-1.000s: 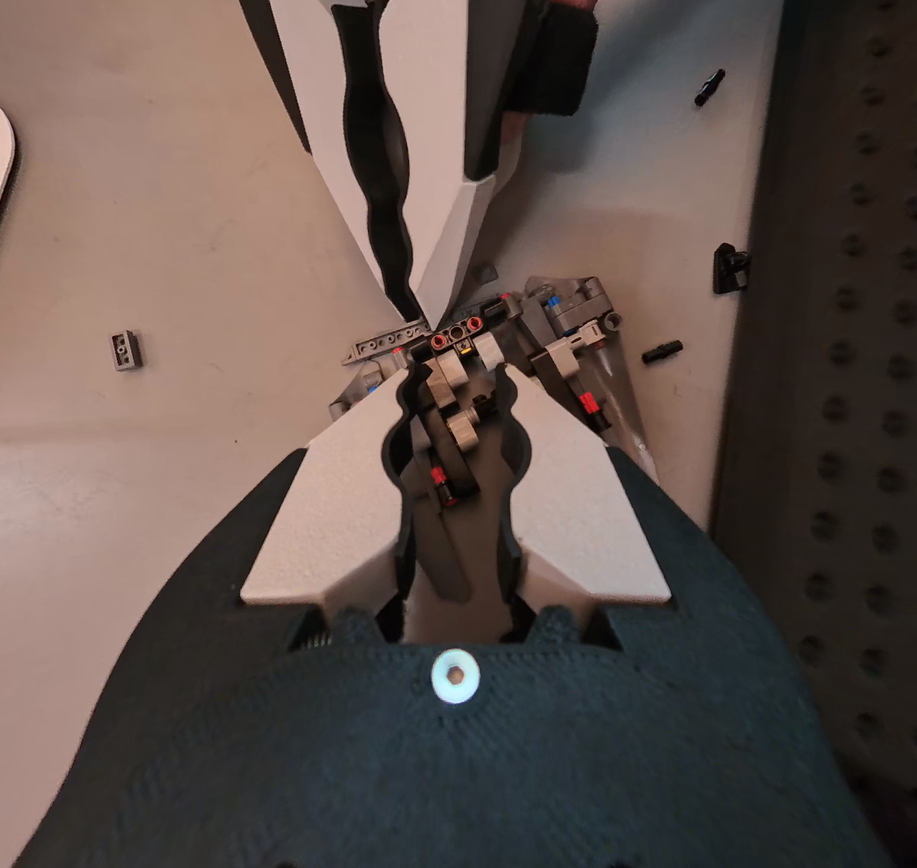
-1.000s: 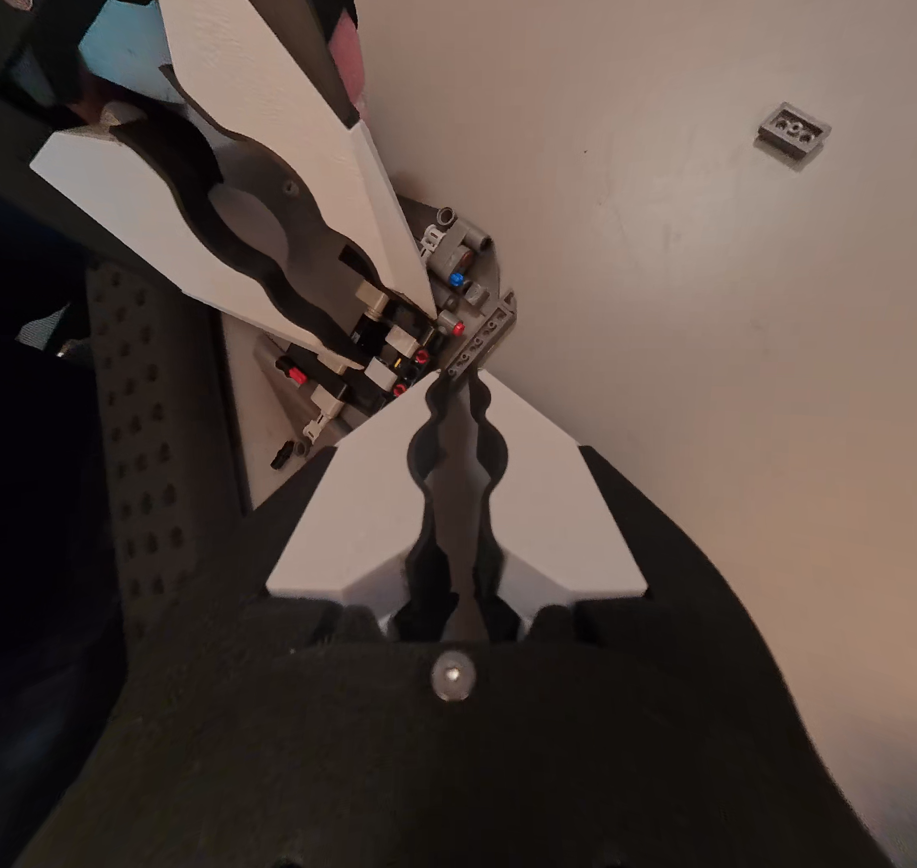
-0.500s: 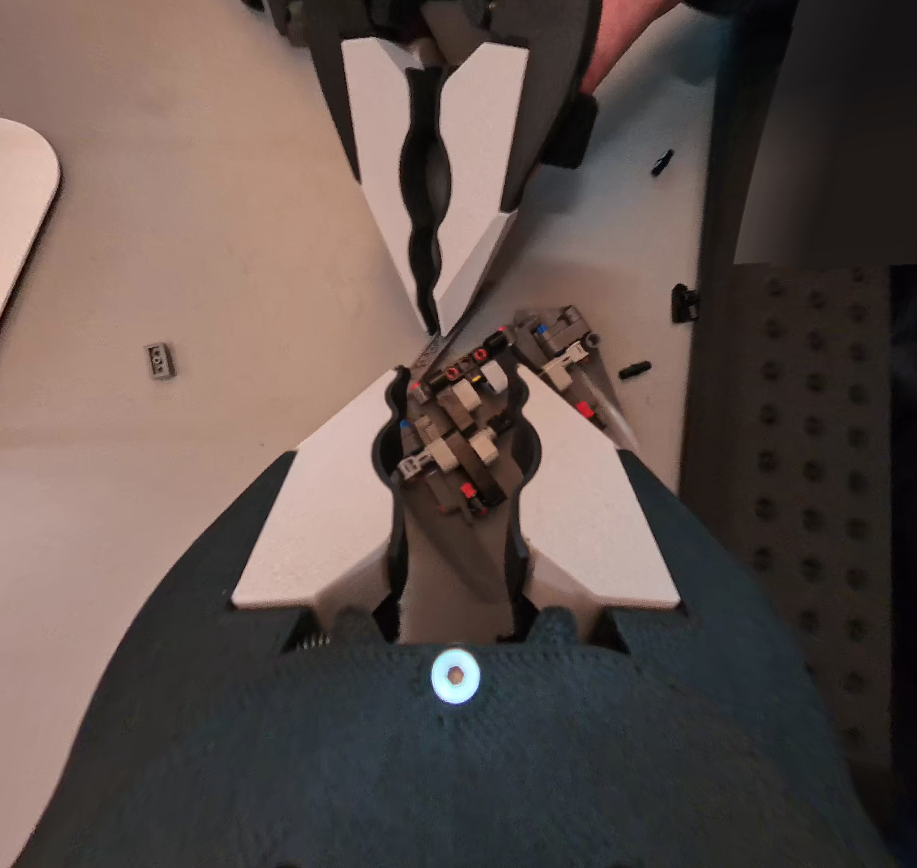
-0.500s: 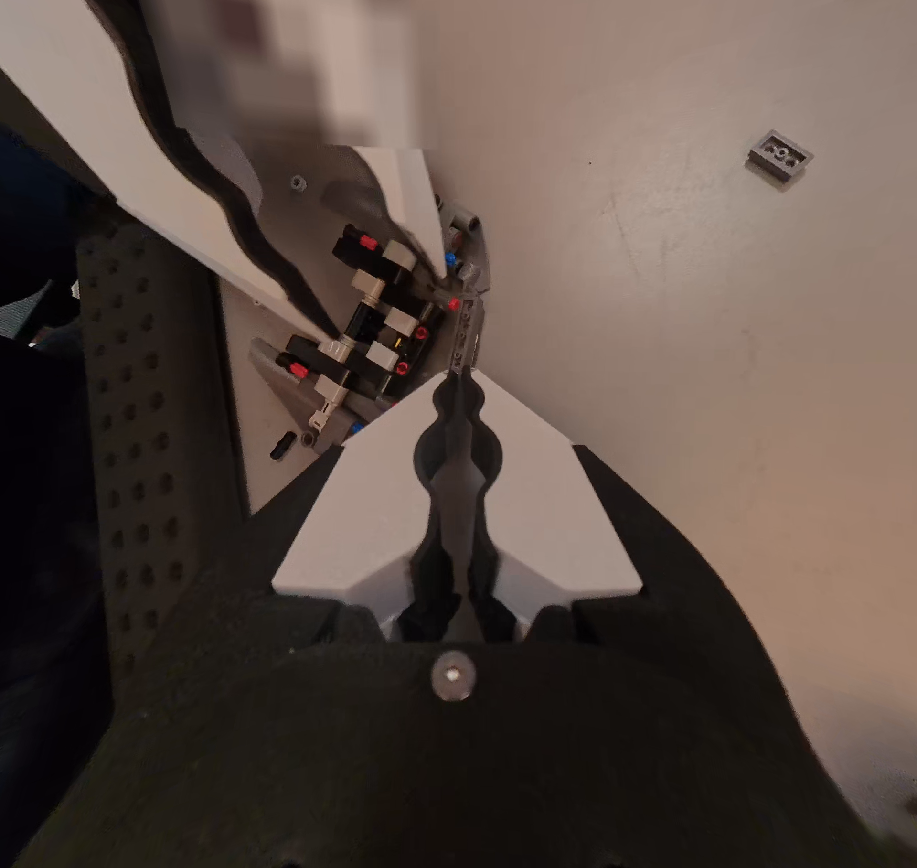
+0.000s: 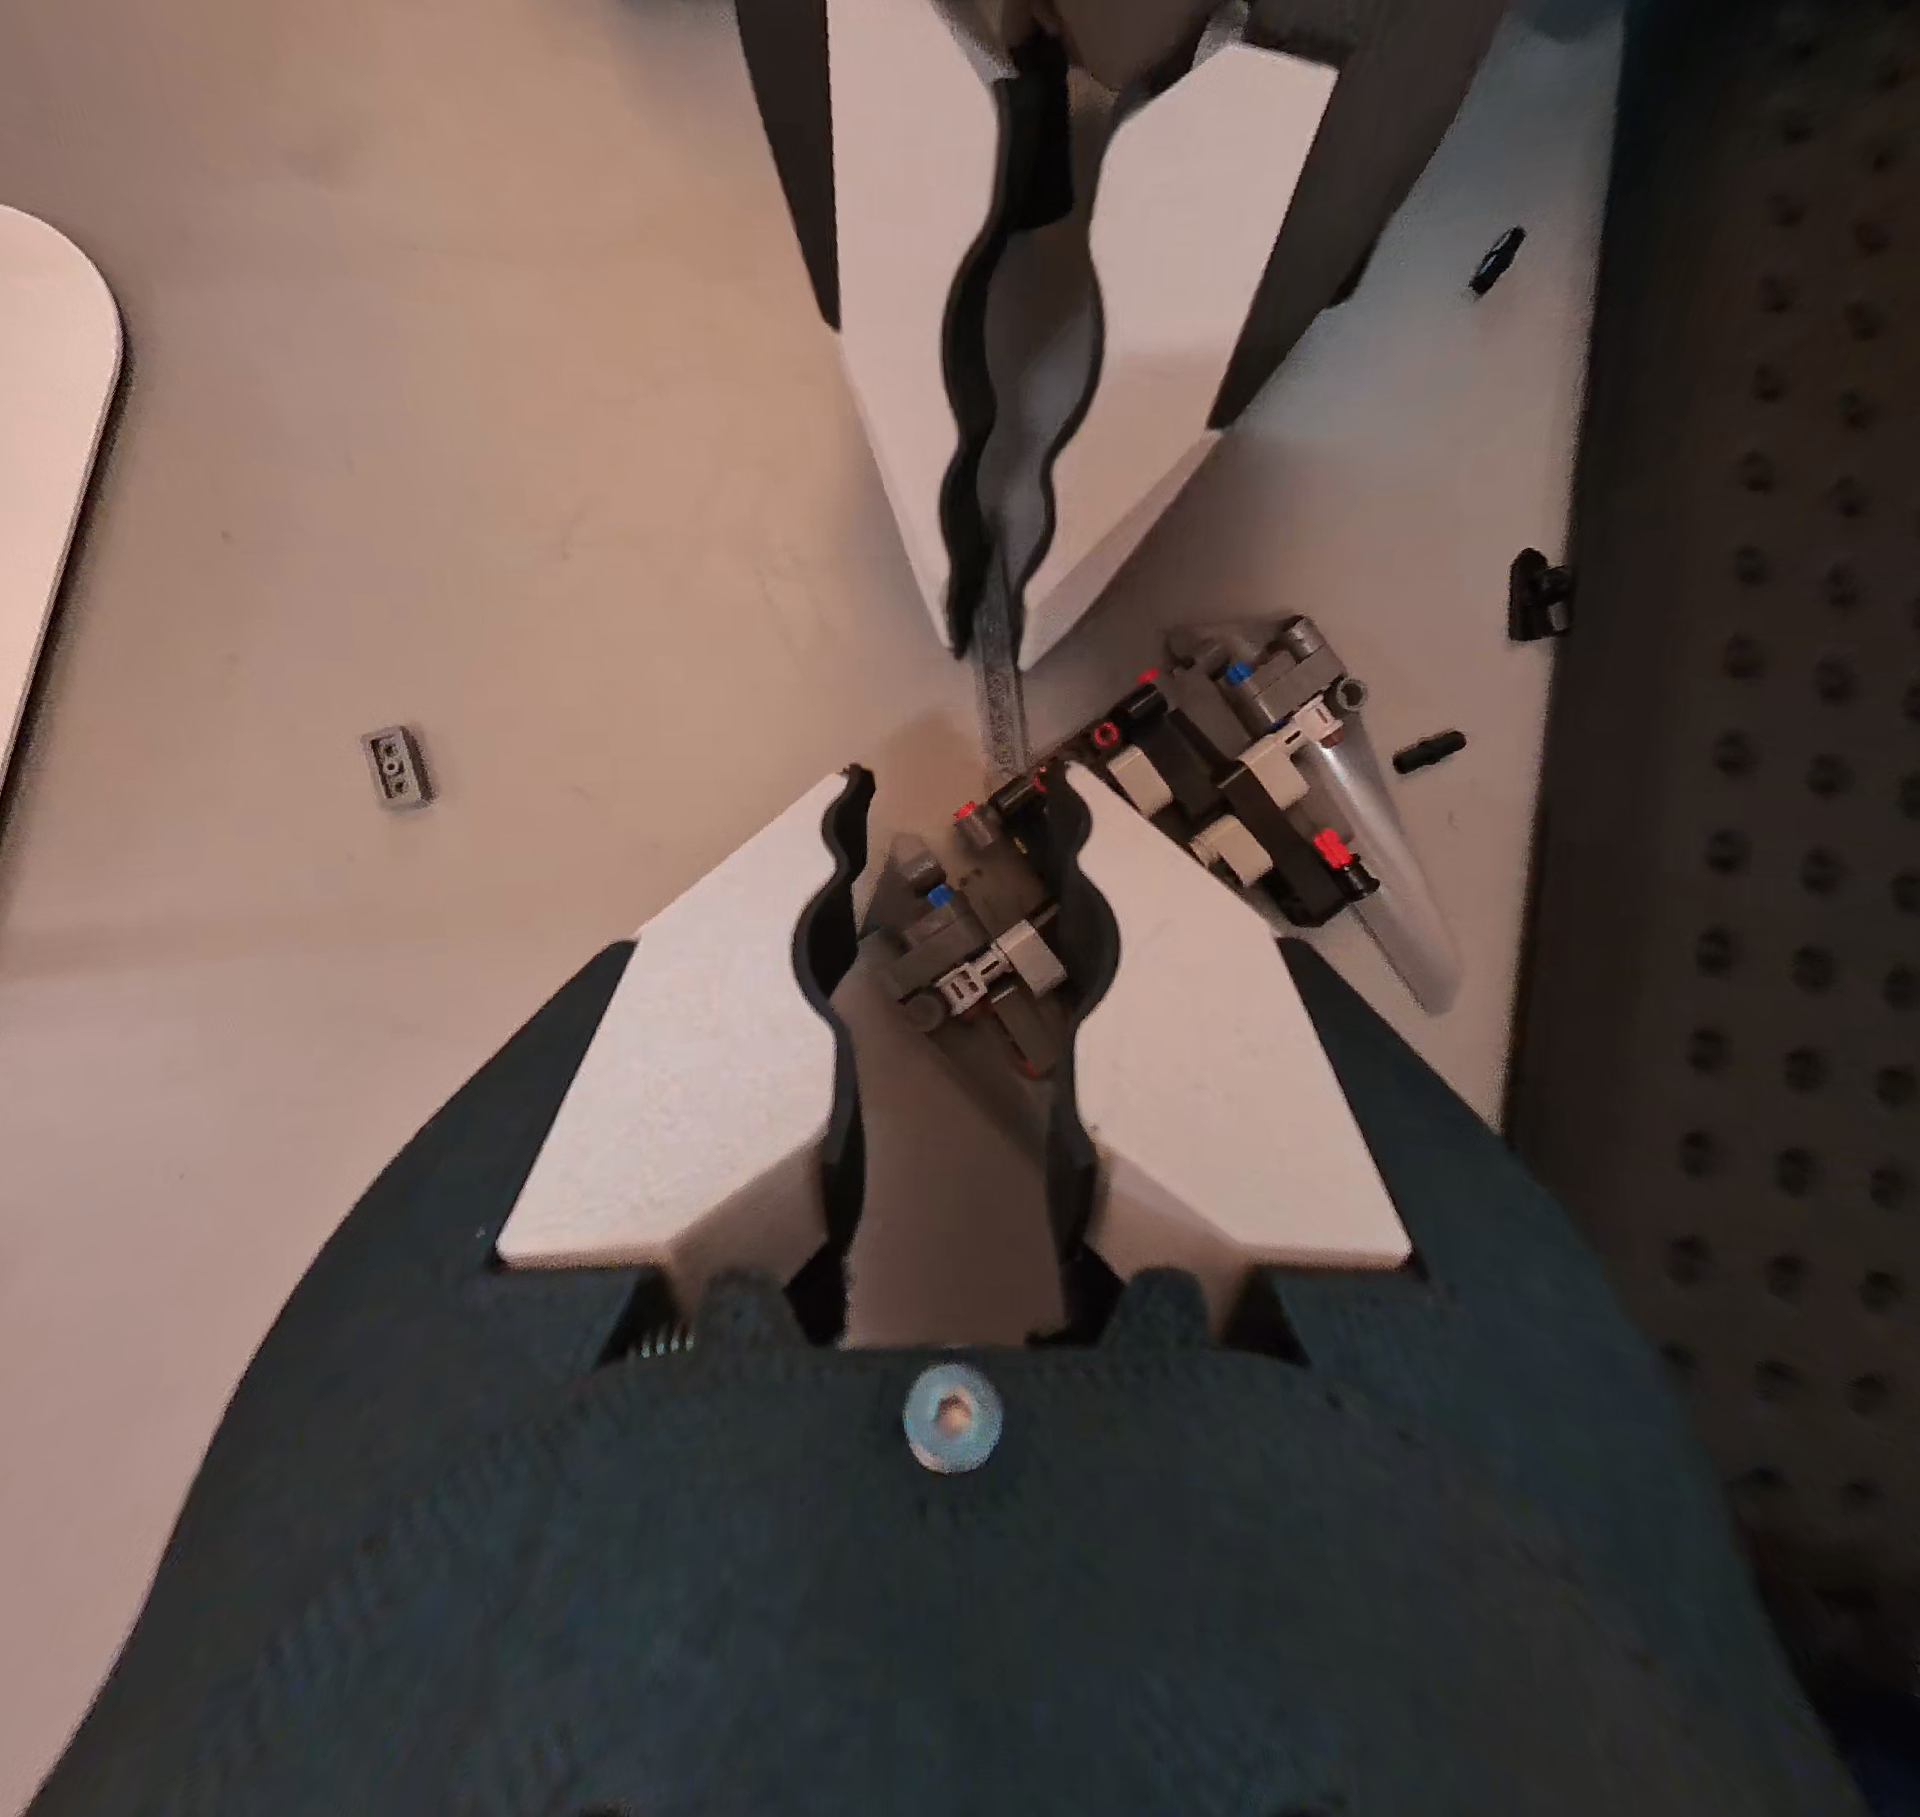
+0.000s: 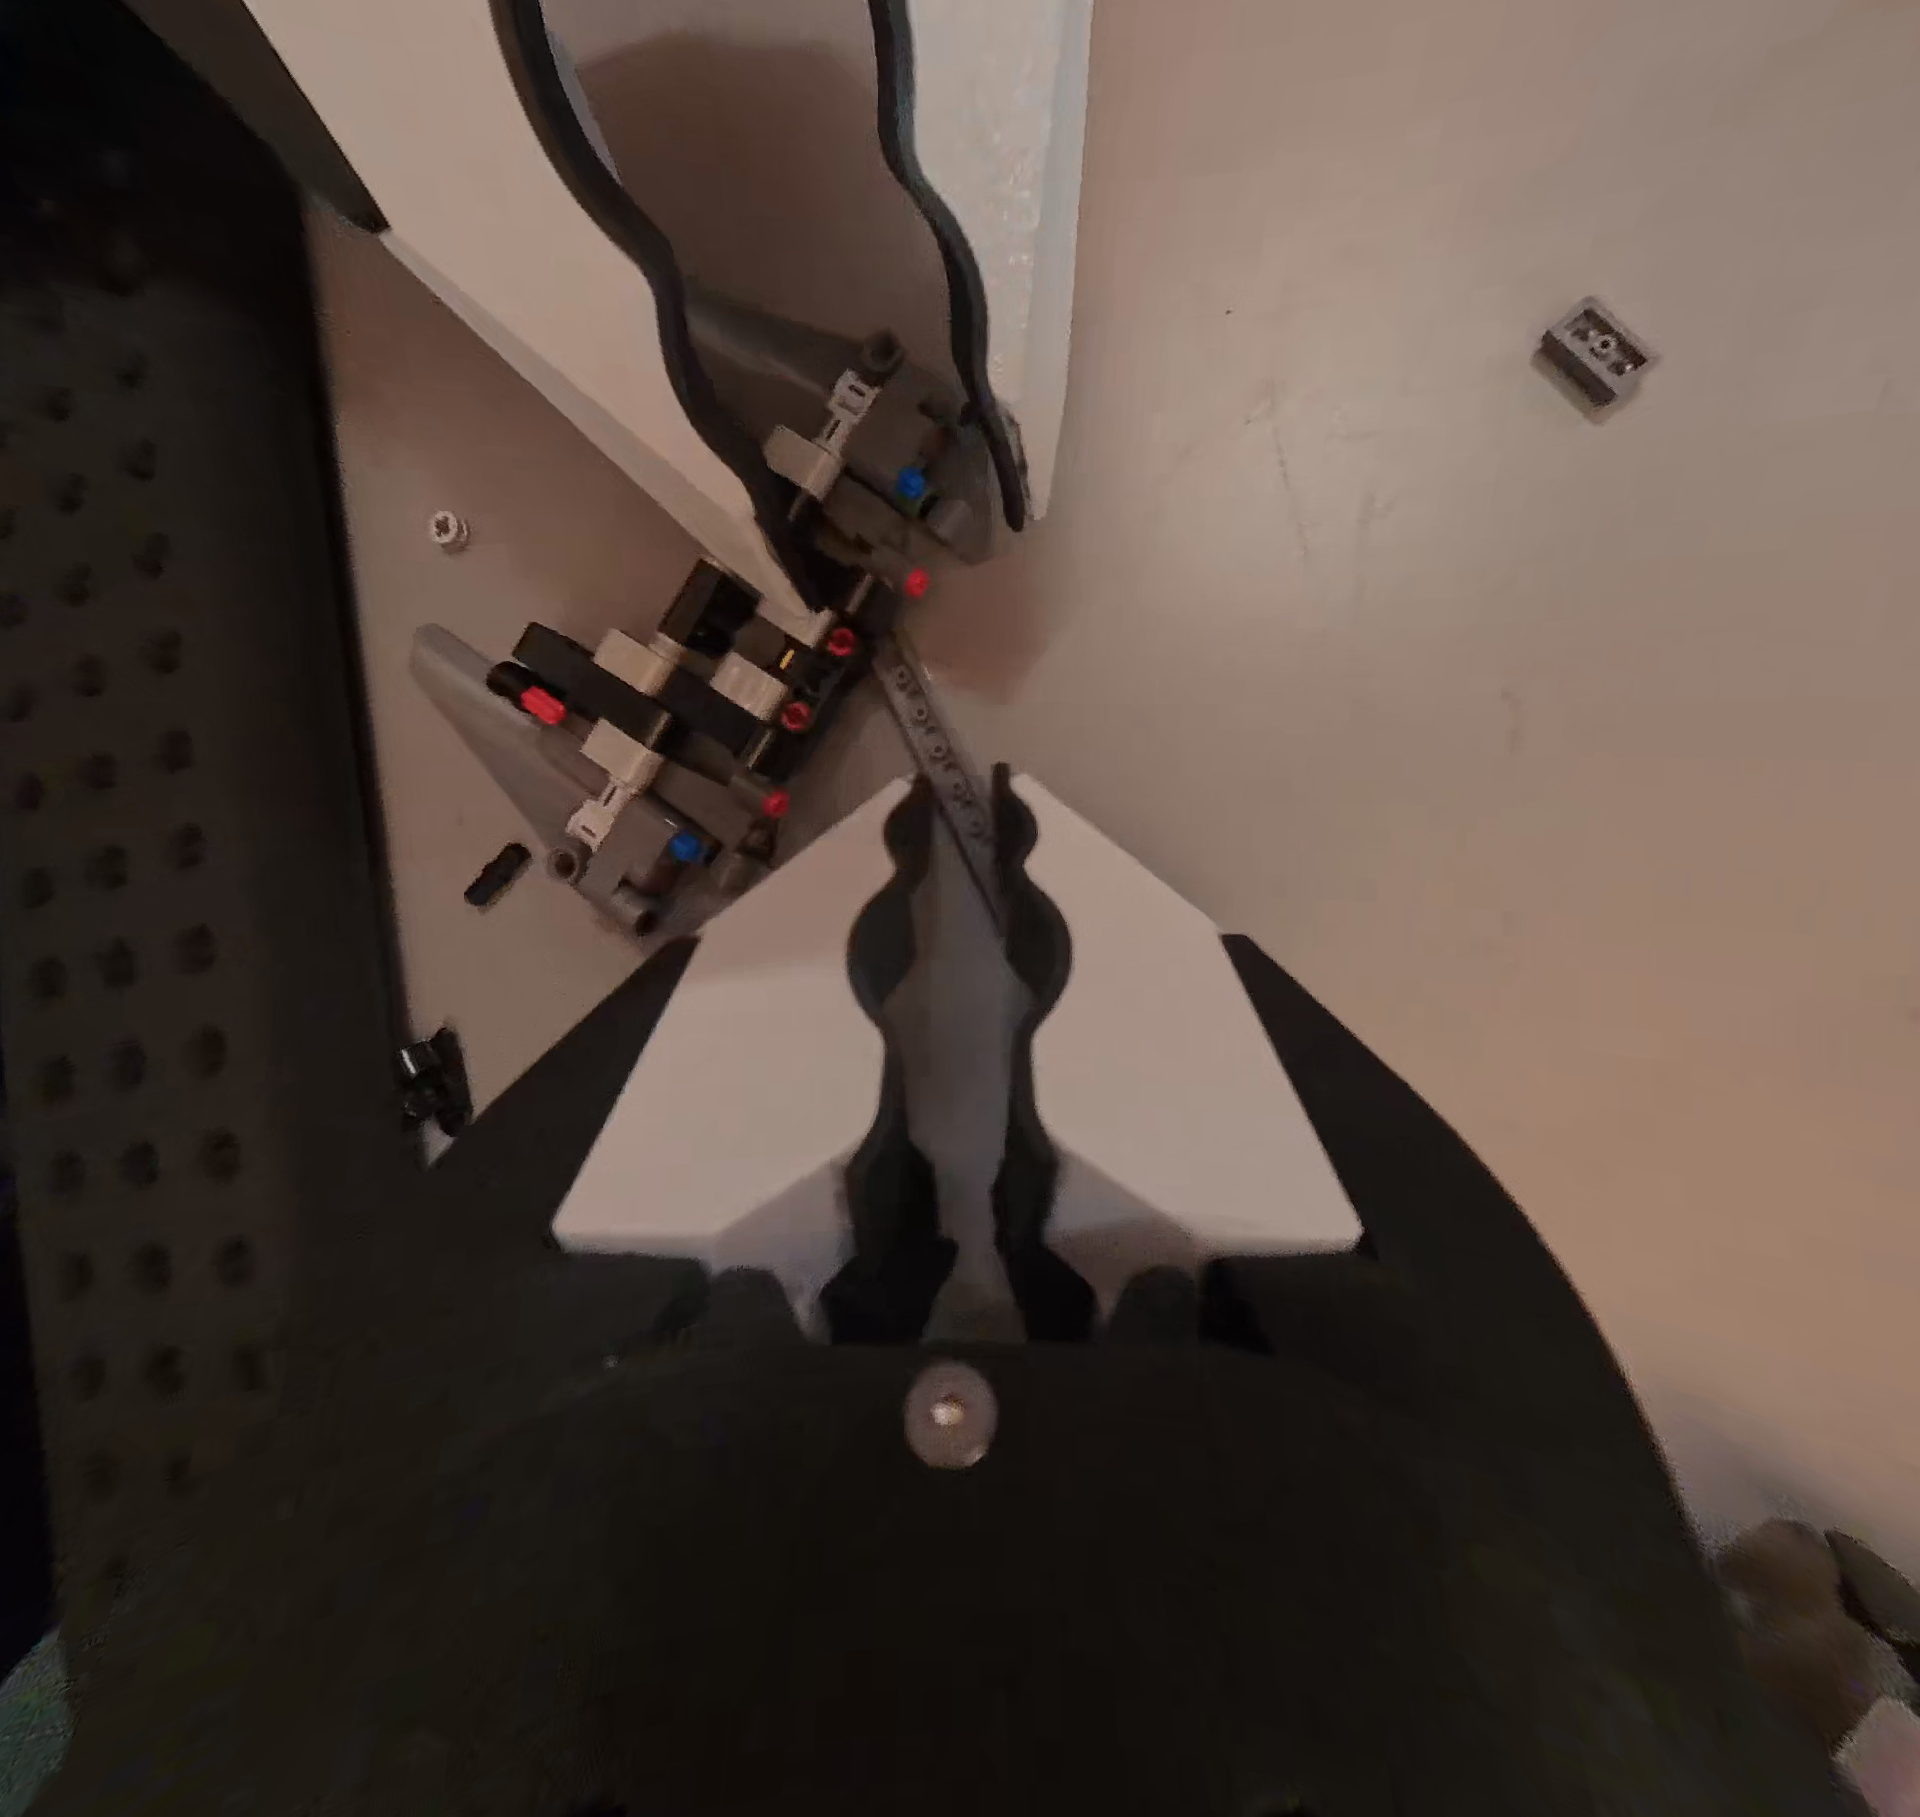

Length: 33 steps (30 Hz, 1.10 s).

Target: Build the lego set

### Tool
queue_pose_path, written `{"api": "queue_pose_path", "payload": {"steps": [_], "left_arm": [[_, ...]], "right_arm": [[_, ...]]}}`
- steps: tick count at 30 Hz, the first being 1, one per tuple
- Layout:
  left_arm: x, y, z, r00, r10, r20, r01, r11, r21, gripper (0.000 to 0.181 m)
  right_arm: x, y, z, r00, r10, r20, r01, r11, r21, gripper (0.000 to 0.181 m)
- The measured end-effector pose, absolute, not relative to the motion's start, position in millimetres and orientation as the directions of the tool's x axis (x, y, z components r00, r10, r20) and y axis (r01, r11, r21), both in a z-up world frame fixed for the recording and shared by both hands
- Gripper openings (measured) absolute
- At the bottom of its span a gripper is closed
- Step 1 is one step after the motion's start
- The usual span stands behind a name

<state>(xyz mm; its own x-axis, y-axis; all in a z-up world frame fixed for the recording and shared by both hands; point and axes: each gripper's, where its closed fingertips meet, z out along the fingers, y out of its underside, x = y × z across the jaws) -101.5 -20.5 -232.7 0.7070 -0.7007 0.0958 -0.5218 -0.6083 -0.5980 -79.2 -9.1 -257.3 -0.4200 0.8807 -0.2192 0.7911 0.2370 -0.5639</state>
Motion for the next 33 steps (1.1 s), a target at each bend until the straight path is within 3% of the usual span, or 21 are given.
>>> {"api": "queue_pose_path", "payload": {"steps": [4, 12, 16, 22, 28, 33], "left_arm": [[-103, -18, -232, 0.712, -0.694, 0.106, -0.497, -0.606, -0.622, 0.030], [-96, -12, -231, 0.701, -0.703, 0.120, -0.472, -0.583, -0.661, 0.024], [-97, -10, -230, 0.703, -0.706, 0.092, -0.481, -0.566, -0.670, 0.008], [-98, -8, -229, 0.684, -0.729, -0.031, -0.560, -0.498, -0.662, 0.006], [-104, -5, -229, 0.529, -0.743, -0.410, -0.817, -0.314, -0.485, 0.006], [-97, -5, -222, 0.440, -0.731, -0.521, -0.877, -0.226, -0.424, 0.006]], "right_arm": [[-79, -8, -256, -0.422, 0.877, -0.230, 0.790, 0.231, -0.567, 0.006], [-89, 1, -229, -0.438, 0.891, -0.119, 0.695, 0.251, -0.673, 0.006], [-90, -1, -220, -0.456, 0.885, -0.089, 0.657, 0.268, -0.704, 0.006], [-91, 0, -219, -0.444, 0.887, -0.126, 0.663, 0.230, -0.713, 0.006], [-87, 0, -217, -0.412, 0.852, -0.323, 0.712, 0.080, -0.698, 0.012], [-85, 1, -218, -0.403, 0.834, -0.376, 0.728, 0.043, -0.684, 0.007]]}}
